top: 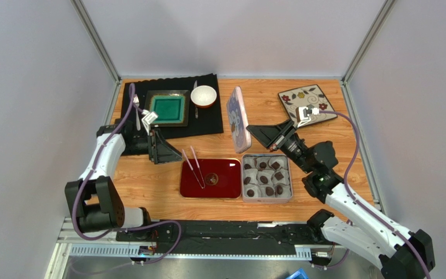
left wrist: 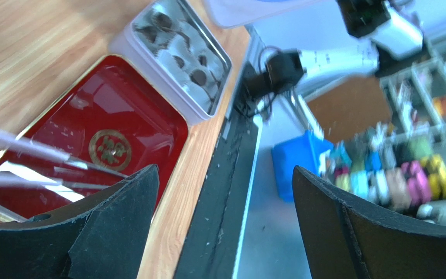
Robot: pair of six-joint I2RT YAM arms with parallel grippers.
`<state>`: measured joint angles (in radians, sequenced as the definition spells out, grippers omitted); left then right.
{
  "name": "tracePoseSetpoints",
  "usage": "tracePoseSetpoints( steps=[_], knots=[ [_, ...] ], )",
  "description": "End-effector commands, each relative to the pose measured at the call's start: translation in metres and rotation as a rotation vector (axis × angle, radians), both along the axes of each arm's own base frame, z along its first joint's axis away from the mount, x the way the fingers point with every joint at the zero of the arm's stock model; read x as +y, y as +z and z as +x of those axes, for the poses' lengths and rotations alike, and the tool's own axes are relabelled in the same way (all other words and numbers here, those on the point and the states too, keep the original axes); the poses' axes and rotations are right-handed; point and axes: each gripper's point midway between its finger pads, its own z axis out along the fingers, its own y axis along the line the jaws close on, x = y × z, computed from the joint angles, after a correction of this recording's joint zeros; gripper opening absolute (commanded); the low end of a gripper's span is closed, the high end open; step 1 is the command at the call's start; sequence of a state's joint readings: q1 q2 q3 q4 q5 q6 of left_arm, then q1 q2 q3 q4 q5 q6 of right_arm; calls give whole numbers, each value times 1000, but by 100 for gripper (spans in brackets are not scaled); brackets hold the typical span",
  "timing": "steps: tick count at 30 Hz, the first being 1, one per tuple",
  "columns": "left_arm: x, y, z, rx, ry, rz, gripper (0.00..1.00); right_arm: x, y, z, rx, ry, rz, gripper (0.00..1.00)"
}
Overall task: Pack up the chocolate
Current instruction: Pick up the box lid from the center of the board, then adjust the box lid.
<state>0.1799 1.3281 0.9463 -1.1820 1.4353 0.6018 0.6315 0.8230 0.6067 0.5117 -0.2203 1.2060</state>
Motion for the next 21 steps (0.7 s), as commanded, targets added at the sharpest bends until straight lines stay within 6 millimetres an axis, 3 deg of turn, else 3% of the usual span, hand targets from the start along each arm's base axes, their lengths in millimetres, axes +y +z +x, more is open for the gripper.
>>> tracePoseSetpoints(
  steps=[1,2,7,13,16,17,19,20,21],
  knots=[
    [-32,77,-9,-139,-80,-307,93,-38,76,-30,-110,65,430,0],
    [-37,80,-10,-144,-108,-310,93,-46,84,-34,-131,73,491,0],
    [-39,85,3,-143,-123,-312,93,-56,82,-38,-89,135,634,0],
    [-49,98,18,-138,-175,-317,96,-27,73,-33,-31,196,548,0],
    [-48,115,26,-254,-180,-307,96,-3,72,-29,12,250,421,0],
    [-45,120,28,-325,-183,-276,95,13,57,-30,49,291,306,0],
    [-45,128,21,-533,-204,-198,95,19,66,-38,23,338,222,0],
    [-43,123,18,-622,-220,-125,96,25,50,-41,56,386,110,0],
    [-42,128,8,-811,-233,-78,96,23,62,-48,28,408,84,0]
  ],
)
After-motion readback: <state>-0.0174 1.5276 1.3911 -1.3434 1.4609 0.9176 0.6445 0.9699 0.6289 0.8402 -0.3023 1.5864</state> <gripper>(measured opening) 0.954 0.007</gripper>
